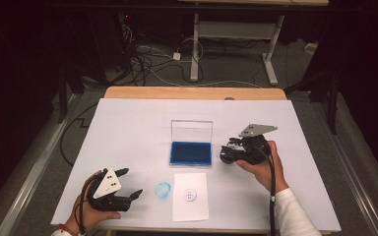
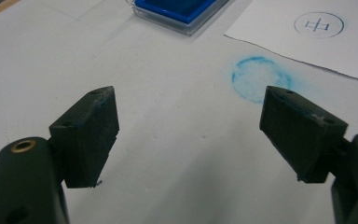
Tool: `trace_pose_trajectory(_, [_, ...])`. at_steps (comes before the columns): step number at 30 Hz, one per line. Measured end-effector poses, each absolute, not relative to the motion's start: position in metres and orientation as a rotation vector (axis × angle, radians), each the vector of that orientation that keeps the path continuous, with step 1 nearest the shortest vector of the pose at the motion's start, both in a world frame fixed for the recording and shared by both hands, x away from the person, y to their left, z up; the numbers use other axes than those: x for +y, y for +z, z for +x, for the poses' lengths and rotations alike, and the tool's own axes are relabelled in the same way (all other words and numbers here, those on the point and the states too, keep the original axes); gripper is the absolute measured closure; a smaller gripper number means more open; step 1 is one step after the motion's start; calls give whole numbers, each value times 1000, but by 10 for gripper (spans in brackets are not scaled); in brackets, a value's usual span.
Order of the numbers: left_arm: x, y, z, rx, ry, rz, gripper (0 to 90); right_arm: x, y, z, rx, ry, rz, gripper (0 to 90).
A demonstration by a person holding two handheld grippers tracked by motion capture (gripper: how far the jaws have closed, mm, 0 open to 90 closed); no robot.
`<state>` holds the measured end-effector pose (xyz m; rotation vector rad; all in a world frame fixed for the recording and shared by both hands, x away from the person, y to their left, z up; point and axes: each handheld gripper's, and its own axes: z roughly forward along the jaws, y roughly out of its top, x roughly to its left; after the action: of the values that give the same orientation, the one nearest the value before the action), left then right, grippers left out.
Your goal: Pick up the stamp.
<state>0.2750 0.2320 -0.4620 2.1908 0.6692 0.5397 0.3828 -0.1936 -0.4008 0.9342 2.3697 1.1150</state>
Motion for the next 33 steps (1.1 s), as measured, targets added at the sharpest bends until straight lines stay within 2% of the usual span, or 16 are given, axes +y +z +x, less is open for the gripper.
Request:
trace_pose_trajectory(11, [229,-462,274,652,566,2207,192,-191,-389,363,2374,1158,862,570])
trace_pose_trajectory(33, [230,-466,279,651,529,2210,196,-172,-372,342,2401,1227,748,570])
